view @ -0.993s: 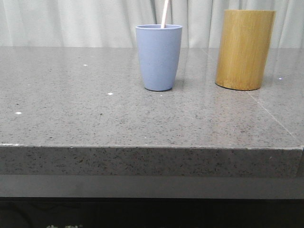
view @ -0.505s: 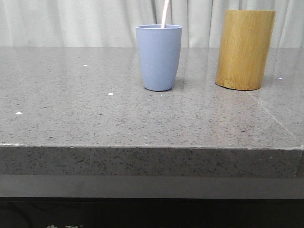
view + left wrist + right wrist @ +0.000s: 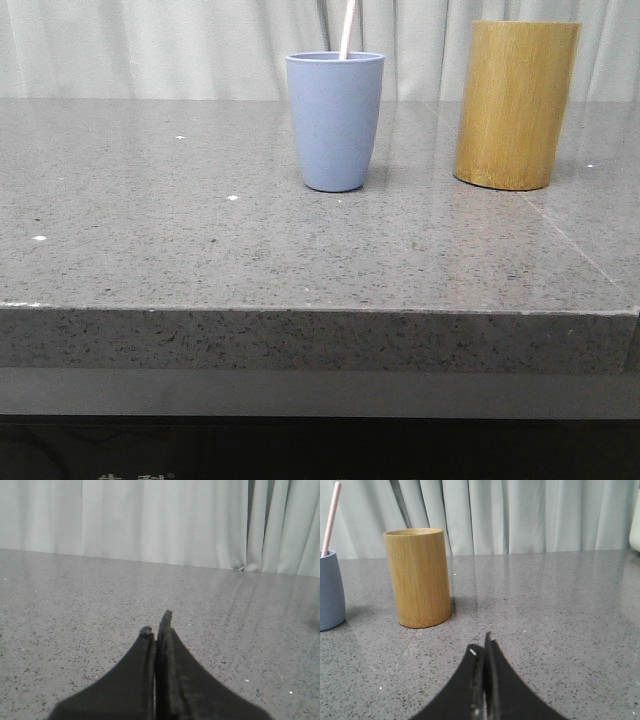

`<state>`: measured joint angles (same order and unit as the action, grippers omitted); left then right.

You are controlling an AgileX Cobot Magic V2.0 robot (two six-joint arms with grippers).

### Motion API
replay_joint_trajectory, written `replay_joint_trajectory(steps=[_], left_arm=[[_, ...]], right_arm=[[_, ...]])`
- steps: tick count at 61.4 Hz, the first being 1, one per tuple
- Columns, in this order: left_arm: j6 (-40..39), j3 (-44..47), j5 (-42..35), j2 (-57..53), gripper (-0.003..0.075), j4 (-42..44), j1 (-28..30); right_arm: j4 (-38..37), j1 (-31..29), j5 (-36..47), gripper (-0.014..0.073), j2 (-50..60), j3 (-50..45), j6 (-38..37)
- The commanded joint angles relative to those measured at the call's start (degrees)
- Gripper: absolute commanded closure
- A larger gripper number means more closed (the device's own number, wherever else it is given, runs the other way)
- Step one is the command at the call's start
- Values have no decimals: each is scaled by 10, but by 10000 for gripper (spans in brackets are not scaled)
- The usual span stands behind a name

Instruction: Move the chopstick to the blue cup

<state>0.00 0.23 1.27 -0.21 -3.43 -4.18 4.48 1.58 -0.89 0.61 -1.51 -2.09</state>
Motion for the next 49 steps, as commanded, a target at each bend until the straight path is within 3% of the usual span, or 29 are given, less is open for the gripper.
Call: replay_joint_trajectory(steps=[1, 49], left_arm=[[0, 7, -43, -12, 739, -1, -4], [0, 7, -43, -12, 739, -1, -4]], right_arm=[[-1, -5, 50, 660, 12, 2, 4], [0, -5, 44, 660, 12, 2, 4]])
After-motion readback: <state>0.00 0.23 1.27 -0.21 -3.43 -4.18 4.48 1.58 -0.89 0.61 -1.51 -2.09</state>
